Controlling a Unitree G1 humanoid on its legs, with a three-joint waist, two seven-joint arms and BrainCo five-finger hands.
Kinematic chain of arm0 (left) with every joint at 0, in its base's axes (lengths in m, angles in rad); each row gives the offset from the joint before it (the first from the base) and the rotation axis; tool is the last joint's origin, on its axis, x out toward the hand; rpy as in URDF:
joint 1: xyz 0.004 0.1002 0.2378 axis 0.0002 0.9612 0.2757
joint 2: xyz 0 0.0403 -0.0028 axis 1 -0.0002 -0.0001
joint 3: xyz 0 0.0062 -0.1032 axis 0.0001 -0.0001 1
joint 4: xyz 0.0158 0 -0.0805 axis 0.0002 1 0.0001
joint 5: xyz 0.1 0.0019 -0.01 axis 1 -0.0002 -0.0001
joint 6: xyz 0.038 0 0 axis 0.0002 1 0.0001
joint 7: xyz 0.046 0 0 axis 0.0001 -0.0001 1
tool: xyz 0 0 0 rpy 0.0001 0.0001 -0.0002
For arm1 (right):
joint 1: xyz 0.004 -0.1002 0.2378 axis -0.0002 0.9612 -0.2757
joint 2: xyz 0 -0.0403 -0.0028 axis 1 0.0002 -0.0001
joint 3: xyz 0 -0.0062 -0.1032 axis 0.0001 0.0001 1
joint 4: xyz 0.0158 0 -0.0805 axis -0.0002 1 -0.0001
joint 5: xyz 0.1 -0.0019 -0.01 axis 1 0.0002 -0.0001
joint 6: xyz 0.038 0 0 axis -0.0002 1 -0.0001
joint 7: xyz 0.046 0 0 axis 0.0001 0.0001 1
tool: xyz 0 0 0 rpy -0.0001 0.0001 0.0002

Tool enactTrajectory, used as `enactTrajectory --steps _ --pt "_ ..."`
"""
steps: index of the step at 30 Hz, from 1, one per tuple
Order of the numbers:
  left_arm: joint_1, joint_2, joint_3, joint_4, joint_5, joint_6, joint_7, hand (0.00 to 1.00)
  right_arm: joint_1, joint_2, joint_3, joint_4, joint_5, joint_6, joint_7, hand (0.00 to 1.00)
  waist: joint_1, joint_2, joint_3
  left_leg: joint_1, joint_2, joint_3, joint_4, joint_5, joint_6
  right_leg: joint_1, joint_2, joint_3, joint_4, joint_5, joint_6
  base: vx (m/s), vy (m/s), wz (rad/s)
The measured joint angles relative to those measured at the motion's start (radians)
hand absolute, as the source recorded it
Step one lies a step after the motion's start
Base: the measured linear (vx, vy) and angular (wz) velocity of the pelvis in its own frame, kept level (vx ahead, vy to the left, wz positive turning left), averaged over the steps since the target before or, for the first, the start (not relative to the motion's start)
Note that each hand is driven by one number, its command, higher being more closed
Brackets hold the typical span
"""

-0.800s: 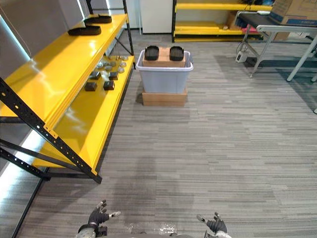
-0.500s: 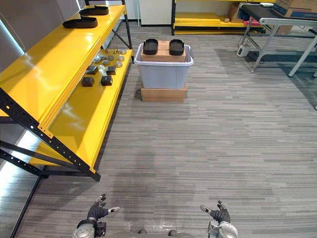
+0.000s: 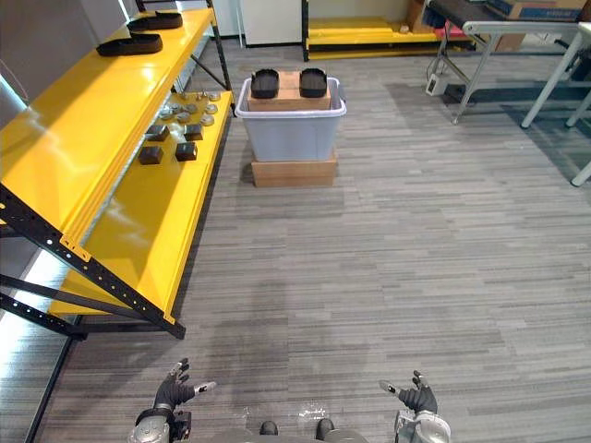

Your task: Walk over and take plastic housings, then place them on the shelf

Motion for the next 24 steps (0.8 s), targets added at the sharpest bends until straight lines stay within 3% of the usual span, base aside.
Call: enactTrajectory --steps 2,4,6,7,8,11,12,13,14,15,16,17,18,19,20,21,22,23,24 --pt "-0.001 -0.003 0.004 -0.018 -0.011 0.000 0.009 0.00 -0.024 0.000 0.000 0.000 0.012 0.000 -0.009 0.00 0.001 0.010 -0.003 -0.028 0.007 0.016 0.065 -0.056 0.009 -0.053 -0.001 0.017 0.115 -0.063 0.027 0.19 0.055 -0.30" --pt "-0.005 -0.007 0.020 -0.027 -0.033 0.000 0.011 0.00 -0.039 0.010 0.000 0.000 0.023 0.000 -0.019 0.00 0.009 0.012 0.008 -0.022 0.011 0.048 0.108 -0.095 0.019 -0.157 -0.018 0.014 0.367 -0.137 0.093 0.16 0.079 -0.35" --pt "-0.007 -0.002 0.024 -0.035 -0.039 -0.001 0.012 0.00 -0.049 0.025 0.002 -0.005 0.027 0.001 -0.019 0.00 0.009 0.001 0.028 0.023 -0.002 0.048 0.118 -0.130 0.038 -0.264 -0.058 -0.023 0.648 -0.156 0.105 0.19 0.078 -0.05" --pt "-0.006 0.002 0.023 -0.039 -0.041 0.000 0.013 0.00 -0.039 0.031 0.004 -0.007 0.027 0.005 -0.018 0.00 0.002 -0.006 0.040 0.058 -0.014 0.047 0.118 -0.155 0.051 -0.305 -0.098 -0.066 0.755 -0.190 0.083 0.28 0.077 0.06" --pt "-0.002 0.003 0.023 -0.039 -0.043 0.000 0.014 0.00 -0.039 0.030 0.006 -0.007 0.027 0.010 -0.018 0.00 0.003 -0.003 0.044 0.072 -0.014 0.047 0.119 -0.167 0.053 -0.320 -0.111 -0.088 0.765 -0.208 0.075 0.34 0.072 0.02" --pt "-0.005 0.005 0.025 -0.038 -0.067 0.002 0.018 0.00 -0.056 0.017 0.039 -0.007 0.027 0.016 -0.018 0.00 -0.001 0.002 0.063 0.137 0.013 0.043 0.087 -0.187 0.046 -0.385 -0.112 -0.155 0.637 -0.224 0.064 0.32 0.025 0.04" --pt "-0.024 0.004 0.025 -0.037 -0.070 0.002 0.031 0.00 -0.069 0.008 0.057 -0.016 0.026 0.016 -0.017 0.00 -0.005 0.015 0.076 0.168 0.046 0.030 0.047 -0.185 0.033 -0.433 -0.062 -0.141 0.446 -0.150 0.055 0.38 -0.025 0.19" --pt "-0.032 0.005 0.025 -0.036 -0.070 0.002 0.034 0.00 -0.069 0.007 0.058 -0.025 0.026 0.016 -0.018 0.00 -0.007 0.013 0.078 0.180 0.051 0.023 0.032 -0.182 0.018 -0.440 -0.047 -0.130 0.362 -0.102 0.057 0.50 -0.067 0.34" --pt "-0.040 0.009 0.024 -0.033 -0.069 0.001 0.034 0.00 -0.068 0.005 0.061 -0.034 0.026 0.016 -0.018 0.00 -0.012 -0.007 0.084 0.204 0.044 0.009 0.004 -0.177 -0.013 -0.451 -0.042 -0.089 0.234 -0.011 0.050 0.46 -0.129 0.59" --pt "-0.048 0.005 0.025 -0.011 -0.069 0.001 0.035 0.00 -0.066 -0.003 0.061 -0.035 0.026 0.016 -0.020 0.00 -0.030 -0.012 0.083 0.231 0.051 -0.021 -0.001 -0.192 -0.039 -0.451 -0.043 -0.074 0.237 0.109 0.018 0.49 -0.161 0.65" --pt "-0.050 0.002 0.024 -0.004 -0.069 0.000 0.036 0.00 -0.067 -0.005 0.060 -0.037 0.026 0.016 -0.020 0.00 -0.035 -0.015 0.079 0.240 0.061 -0.038 0.002 -0.193 -0.042 -0.453 -0.043 -0.070 0.260 0.151 -0.018 0.40 -0.167 0.53" --pt "-0.058 -0.006 0.025 0.004 -0.069 0.000 0.036 0.00 -0.077 -0.011 0.060 -0.039 0.026 0.016 -0.020 0.00 -0.037 0.001 0.075 0.238 0.080 -0.053 0.024 -0.190 -0.049 -0.476 -0.034 -0.087 0.320 0.123 -0.043 0.54 -0.219 0.23" --pt "-0.068 -0.009 0.025 0.011 -0.070 -0.001 0.037 0.00 -0.091 -0.009 0.060 -0.038 0.026 0.016 -0.020 0.00 -0.035 0.008 0.076 0.204 0.091 -0.061 0.086 -0.166 -0.094 -0.495 -0.034 -0.100 0.380 0.077 -0.070 0.65 -0.280 0.18" --pt "-0.074 -0.017 0.026 0.021 -0.070 -0.001 0.039 0.00 -0.102 -0.009 0.061 -0.039 0.026 0.016 -0.018 0.00 -0.036 0.021 0.078 0.159 0.104 -0.063 0.203 -0.127 -0.131 -0.474 -0.028 -0.119 0.395 0.033 -0.081 0.65 -0.283 0.19" --pt "-0.074 -0.023 0.027 0.025 -0.070 -0.001 0.040 0.00 -0.104 -0.009 0.061 -0.039 0.026 0.016 -0.018 0.00 -0.035 0.031 0.081 0.137 0.107 -0.069 0.288 -0.098 -0.137 -0.444 -0.019 -0.126 0.390 0.012 -0.084 0.57 -0.246 0.26" --pt "-0.070 -0.035 0.036 0.037 -0.070 -0.001 0.042 0.00 -0.099 -0.010 0.073 -0.037 0.027 0.016 -0.019 0.00 -0.034 0.046 0.089 0.075 0.130 -0.070 0.490 0.017 -0.134 -0.351 0.002 -0.138 0.352 -0.018 -0.093 0.58 -0.222 0.24" --pt "-0.057 -0.041 0.039 0.039 -0.073 -0.002 0.043 0.00 -0.096 -0.009 0.098 -0.038 0.029 0.015 -0.019 0.00 -0.026 0.042 0.096 0.011 0.166 -0.053 0.681 0.105 -0.152 -0.260 0.024 -0.139 0.294 -0.031 -0.102 0.57 -0.210 0.19" --pt "-0.047 -0.040 0.040 0.038 -0.077 -0.004 0.040 0.00 -0.096 -0.002 0.104 -0.038 0.031 0.013 -0.019 0.00 -0.027 0.048 0.096 -0.047 0.198 -0.017 0.821 0.077 -0.117 -0.191 0.042 -0.138 0.248 -0.035 -0.108 0.54 -0.186 -0.03" --pt "-0.040 -0.040 0.045 0.040 -0.079 -0.002 0.035 0.00 -0.102 0.009 0.106 -0.038 0.041 0.007 -0.022 0.00 -0.016 0.037 0.102 -0.123 0.226 0.036 0.956 0.035 -0.065 -0.102 0.054 -0.122 0.188 -0.038 -0.114 0.39 -0.137 -0.14"
